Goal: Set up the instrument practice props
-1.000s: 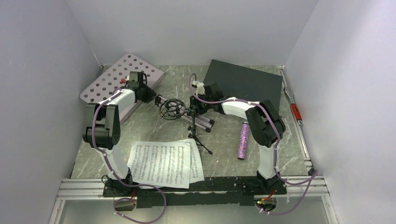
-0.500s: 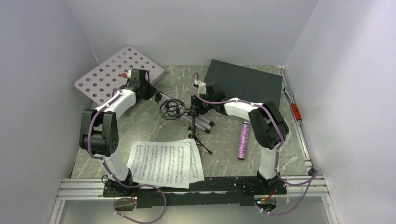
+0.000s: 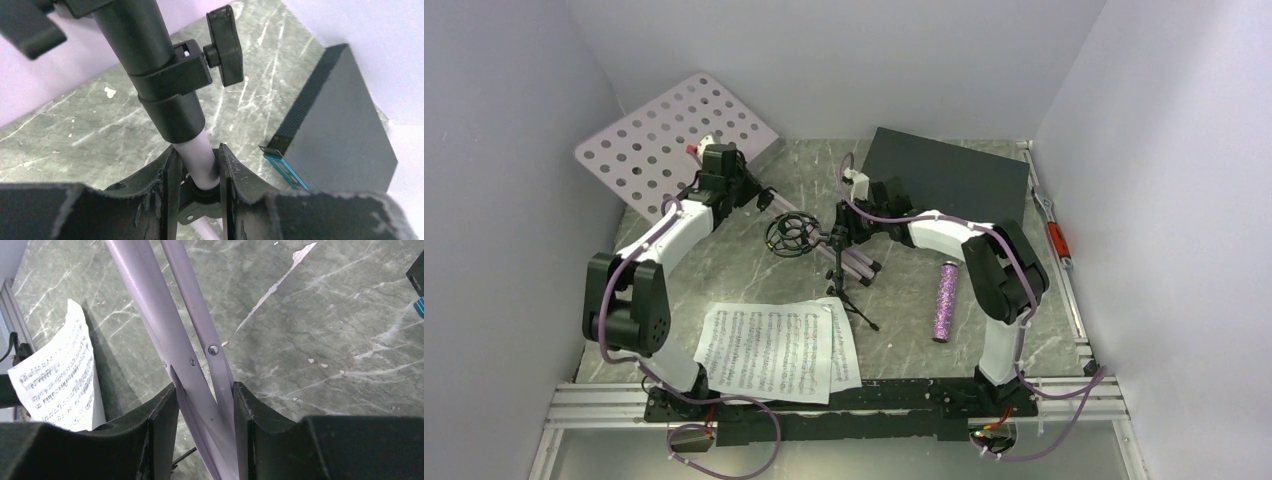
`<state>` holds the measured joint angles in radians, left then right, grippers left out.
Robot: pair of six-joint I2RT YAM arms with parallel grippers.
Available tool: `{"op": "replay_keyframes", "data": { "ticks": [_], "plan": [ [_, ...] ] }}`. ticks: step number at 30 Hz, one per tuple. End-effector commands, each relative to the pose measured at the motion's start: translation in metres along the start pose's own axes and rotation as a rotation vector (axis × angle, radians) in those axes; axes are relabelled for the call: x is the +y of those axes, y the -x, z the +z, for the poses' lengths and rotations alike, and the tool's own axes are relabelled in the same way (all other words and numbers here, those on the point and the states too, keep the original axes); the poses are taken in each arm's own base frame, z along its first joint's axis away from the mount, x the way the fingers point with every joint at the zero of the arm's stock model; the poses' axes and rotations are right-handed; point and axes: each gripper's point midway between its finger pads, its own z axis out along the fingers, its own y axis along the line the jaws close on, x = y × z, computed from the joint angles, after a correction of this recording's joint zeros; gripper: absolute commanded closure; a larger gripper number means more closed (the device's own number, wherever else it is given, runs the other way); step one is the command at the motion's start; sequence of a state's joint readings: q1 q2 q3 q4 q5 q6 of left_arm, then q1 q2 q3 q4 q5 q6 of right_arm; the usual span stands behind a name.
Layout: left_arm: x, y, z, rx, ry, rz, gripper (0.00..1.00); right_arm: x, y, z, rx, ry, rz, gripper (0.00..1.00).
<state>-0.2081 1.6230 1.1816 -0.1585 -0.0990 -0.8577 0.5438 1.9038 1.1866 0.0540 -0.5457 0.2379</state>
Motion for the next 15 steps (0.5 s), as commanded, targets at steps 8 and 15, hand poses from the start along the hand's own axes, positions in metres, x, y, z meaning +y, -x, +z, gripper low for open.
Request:
{"op": "replay_keyframes", "data": {
  "ticks": [8,15],
  "plan": [
    [-0.185,0.026,-0.155,-0.107,-0.800,0.071,0.97,-0.006,0.018,0.008,-0.071,-0.071,-0.030,1.00],
    [-0.180,0.029,-0.157,-0.131,-0.721,0.082,0.97,-0.004,0.021,0.009,-0.074,-0.066,-0.027,1.00]
  ]
}}
